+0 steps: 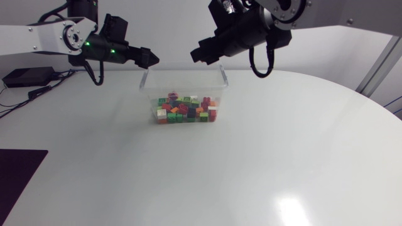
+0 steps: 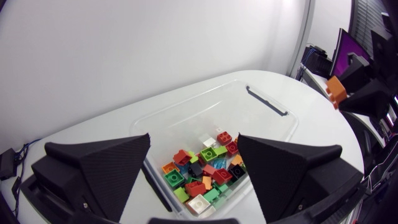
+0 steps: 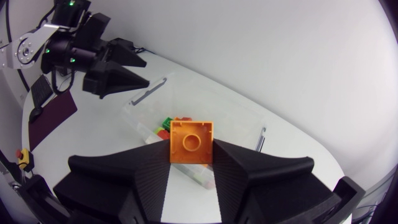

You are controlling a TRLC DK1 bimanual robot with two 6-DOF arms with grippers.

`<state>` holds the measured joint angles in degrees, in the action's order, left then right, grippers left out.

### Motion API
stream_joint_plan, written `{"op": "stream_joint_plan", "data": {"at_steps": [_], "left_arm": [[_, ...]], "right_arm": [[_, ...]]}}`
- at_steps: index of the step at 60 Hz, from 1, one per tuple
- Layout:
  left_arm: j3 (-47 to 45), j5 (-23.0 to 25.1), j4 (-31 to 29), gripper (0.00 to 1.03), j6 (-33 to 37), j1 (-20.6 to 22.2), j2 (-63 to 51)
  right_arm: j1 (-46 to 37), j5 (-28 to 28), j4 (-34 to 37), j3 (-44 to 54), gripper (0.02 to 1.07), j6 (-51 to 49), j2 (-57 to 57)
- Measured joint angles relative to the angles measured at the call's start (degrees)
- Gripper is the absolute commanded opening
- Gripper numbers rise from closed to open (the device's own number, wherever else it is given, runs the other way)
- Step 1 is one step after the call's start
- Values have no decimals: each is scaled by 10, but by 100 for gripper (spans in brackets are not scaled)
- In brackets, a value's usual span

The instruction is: Place the duplo bricks in the container

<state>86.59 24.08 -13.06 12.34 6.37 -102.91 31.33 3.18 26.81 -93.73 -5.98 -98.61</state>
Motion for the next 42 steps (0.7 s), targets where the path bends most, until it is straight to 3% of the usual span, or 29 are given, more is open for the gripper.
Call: {"op": "stream_joint_plan", "data": {"at_steps": [19, 39, 42], "left_arm": [[-27, 0, -93, 99, 47, -18, 86], [-74, -1, -140, 99, 85, -26, 158], [-79, -2, -145, 99, 88, -28, 165]], "right_arm": [[-11, 0, -26, -96, 34, 0, -108], [-11, 0, -52, -179, 35, 0, -211], [-11, 0, -53, -193, 42, 0, -231]]}}
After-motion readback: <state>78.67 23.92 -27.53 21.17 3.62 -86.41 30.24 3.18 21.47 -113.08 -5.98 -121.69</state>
